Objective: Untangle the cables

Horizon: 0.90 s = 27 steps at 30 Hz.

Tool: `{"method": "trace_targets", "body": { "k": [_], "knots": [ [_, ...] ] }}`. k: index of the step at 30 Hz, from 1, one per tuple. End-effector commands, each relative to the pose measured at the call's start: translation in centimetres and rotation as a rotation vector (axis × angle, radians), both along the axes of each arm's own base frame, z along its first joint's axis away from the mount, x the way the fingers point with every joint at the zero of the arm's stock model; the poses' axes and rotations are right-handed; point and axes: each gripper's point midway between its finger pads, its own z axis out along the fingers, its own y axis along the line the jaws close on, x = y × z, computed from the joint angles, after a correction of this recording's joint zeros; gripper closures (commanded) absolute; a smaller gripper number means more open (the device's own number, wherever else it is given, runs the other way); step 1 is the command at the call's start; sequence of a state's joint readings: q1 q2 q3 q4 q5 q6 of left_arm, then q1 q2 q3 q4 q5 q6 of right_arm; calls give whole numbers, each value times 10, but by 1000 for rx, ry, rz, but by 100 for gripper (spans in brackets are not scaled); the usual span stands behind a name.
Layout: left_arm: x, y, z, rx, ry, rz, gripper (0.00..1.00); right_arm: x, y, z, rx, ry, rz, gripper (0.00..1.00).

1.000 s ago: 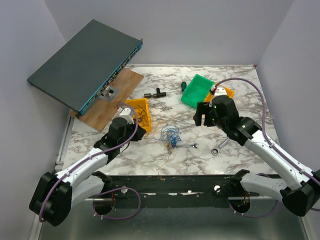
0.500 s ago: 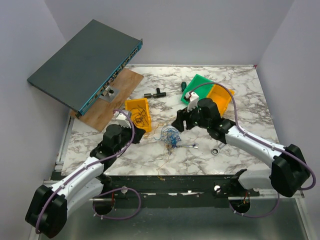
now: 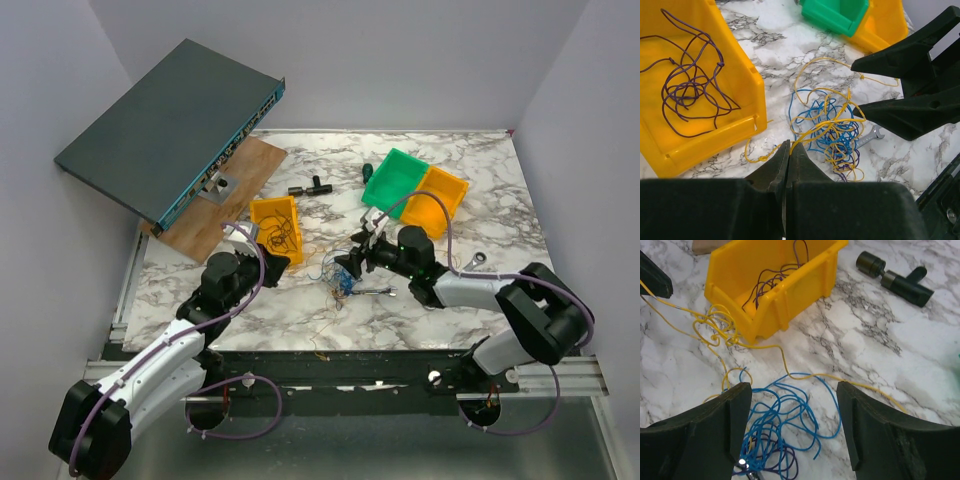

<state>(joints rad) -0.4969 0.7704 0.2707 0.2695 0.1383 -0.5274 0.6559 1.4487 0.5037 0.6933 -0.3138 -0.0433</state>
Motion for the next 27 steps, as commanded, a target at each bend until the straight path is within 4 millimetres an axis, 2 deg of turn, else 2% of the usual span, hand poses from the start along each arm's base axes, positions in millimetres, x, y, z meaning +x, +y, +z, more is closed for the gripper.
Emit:
{"method": "trace_targets", "body": {
  "k": [1,4,15,17,19,23,25,27],
  "knots": [
    [1,2,3,-7,-28,9,100,7,20,29,88,-206,56,25],
    [1,2,3,-6,-27,9,100,8,31,29,105,-220,79,31],
    [2,3,3,-5,-27,14,100,1,63,25,120,-251,163,37],
    [1,2,3,-6,-27,11,100,1,68,25,121,-255,174,47],
    [1,2,3,-6,-28,12,100,2,71,23,115,-248,181,73],
    [2,7,4,-1,-30,36,100,5,65,21,92,-241,141,99],
    [2,11,4,1,-32,58,100,13,49,20,63,-252,50,99],
    [3,17,3,1,-30,94,100,24,25,28,60,-278,-96,99]
  ]
}}
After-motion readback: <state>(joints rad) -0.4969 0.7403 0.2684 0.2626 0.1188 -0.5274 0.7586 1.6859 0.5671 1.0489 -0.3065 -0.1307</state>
